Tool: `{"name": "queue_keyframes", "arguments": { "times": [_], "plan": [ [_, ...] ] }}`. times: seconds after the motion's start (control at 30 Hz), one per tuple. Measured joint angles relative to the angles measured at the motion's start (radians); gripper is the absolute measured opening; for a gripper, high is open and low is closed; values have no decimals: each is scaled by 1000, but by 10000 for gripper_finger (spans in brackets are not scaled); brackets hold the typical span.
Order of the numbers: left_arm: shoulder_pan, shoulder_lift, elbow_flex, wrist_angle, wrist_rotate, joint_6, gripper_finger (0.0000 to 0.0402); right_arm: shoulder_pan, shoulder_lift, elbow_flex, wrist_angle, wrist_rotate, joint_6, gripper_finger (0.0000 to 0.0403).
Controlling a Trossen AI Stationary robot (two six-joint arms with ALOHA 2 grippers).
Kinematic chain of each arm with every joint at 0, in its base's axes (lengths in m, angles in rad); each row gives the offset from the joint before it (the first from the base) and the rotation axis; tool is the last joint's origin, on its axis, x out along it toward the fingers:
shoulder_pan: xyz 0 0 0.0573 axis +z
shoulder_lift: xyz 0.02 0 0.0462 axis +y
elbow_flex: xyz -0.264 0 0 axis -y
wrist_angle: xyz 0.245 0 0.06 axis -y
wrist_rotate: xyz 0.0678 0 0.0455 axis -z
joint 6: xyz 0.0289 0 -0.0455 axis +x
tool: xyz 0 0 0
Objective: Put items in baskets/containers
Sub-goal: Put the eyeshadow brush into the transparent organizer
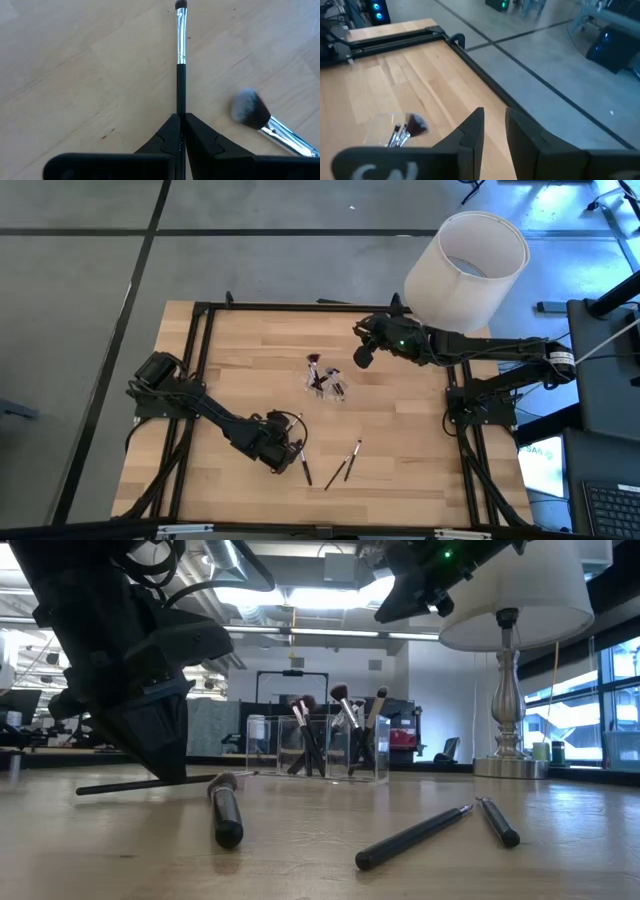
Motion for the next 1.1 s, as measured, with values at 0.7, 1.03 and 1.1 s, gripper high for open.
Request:
{"name": "queue_keyframes", "arguments": {
  "times": [0.7,1.03,1.1],
  "plan": [
    [-27,-2,2,111,-48,1,17,-1,0,1,130,0,-85,79],
    [-28,-2,2,116,-53,34,17,-1,0,1,156,-1,-103,79],
    [-28,-2,2,115,-54,36,17,-1,0,1,161,-1,-111,79]
  ]
}}
